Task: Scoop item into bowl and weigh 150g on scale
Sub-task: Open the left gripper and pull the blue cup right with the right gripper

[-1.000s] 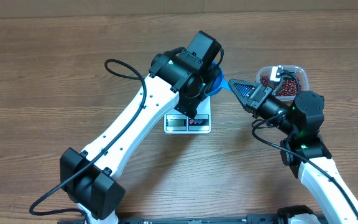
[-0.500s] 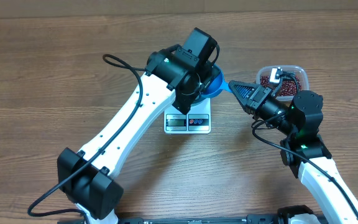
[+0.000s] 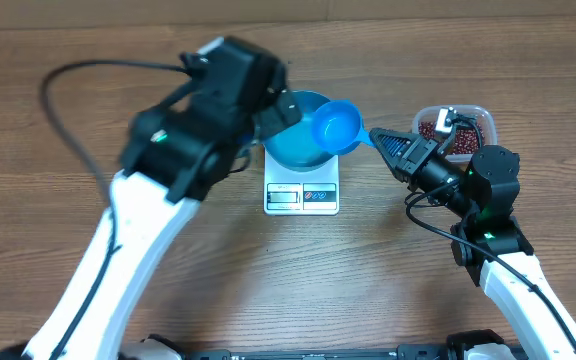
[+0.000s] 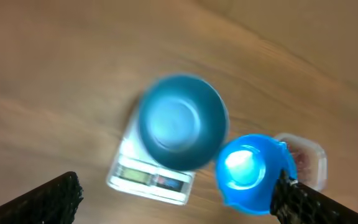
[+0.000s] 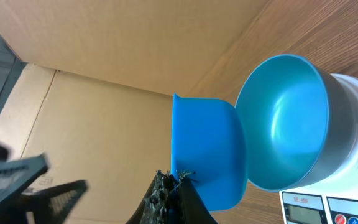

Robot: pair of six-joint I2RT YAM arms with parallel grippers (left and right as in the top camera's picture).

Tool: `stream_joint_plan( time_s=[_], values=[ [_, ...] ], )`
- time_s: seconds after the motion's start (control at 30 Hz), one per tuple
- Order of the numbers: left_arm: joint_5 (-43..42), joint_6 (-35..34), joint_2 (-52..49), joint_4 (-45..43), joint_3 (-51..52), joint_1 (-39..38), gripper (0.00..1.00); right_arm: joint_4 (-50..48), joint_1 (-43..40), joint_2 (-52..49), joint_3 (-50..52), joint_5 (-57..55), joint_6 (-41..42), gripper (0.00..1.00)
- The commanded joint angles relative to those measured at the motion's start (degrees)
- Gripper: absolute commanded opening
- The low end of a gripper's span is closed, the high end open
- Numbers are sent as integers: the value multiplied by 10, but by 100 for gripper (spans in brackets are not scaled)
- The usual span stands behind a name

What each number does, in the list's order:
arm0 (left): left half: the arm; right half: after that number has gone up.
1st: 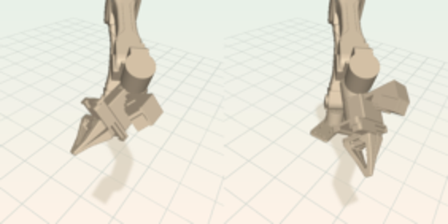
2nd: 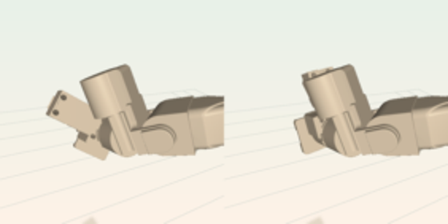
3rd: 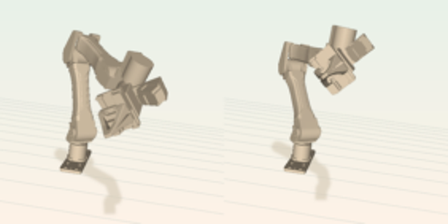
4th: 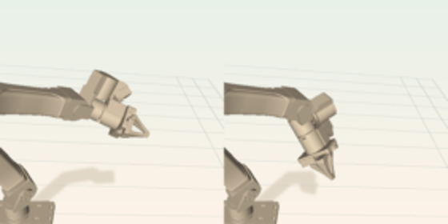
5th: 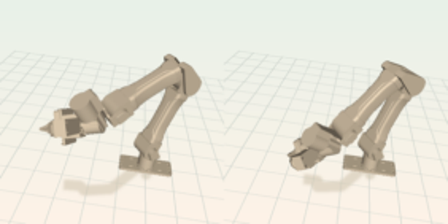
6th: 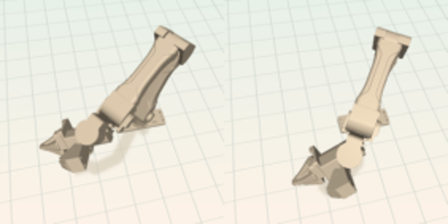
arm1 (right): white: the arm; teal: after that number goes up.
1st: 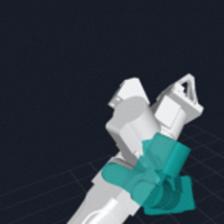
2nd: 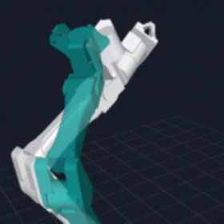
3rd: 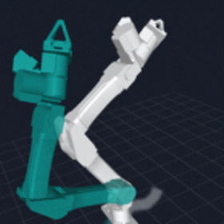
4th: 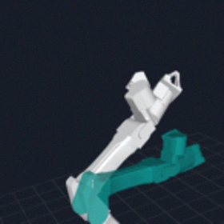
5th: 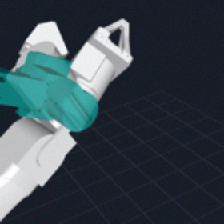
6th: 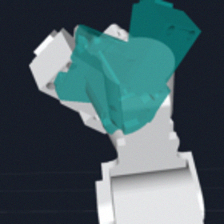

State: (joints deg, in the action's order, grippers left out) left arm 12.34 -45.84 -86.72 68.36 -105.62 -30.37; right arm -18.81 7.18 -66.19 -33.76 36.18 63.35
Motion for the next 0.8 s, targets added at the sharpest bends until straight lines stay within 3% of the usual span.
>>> stream_joint_plan(
  time_s=[0.0,0.1,0.2,0.33,0.4,0.43,0.77],
  values=[
    [33,218,19,16,-12,1,99,-4,2,-1,-12,-12,-7,4],
    [32,309,23,43,-12,1,100,-4,2,-1,-12,-12,-7,4],
    [31,353,16,77,-11,1,99,-3,2,-1,-12,-17,-9,4],
    [28,356,-1,127,-7,0,99,-4,-13,0,-12,-21,-9,4],
    [29,356,-3,132,6,0,78,-4,-27,0,-12,-20,-9,4],
    [29,357,-2,132,16,-1,75,-4,-35,0,-12,-19,-9,4],
    [44,364,72,70,160,-4,71,-4,-123,0,-12,40,-9,4]
  ],
)
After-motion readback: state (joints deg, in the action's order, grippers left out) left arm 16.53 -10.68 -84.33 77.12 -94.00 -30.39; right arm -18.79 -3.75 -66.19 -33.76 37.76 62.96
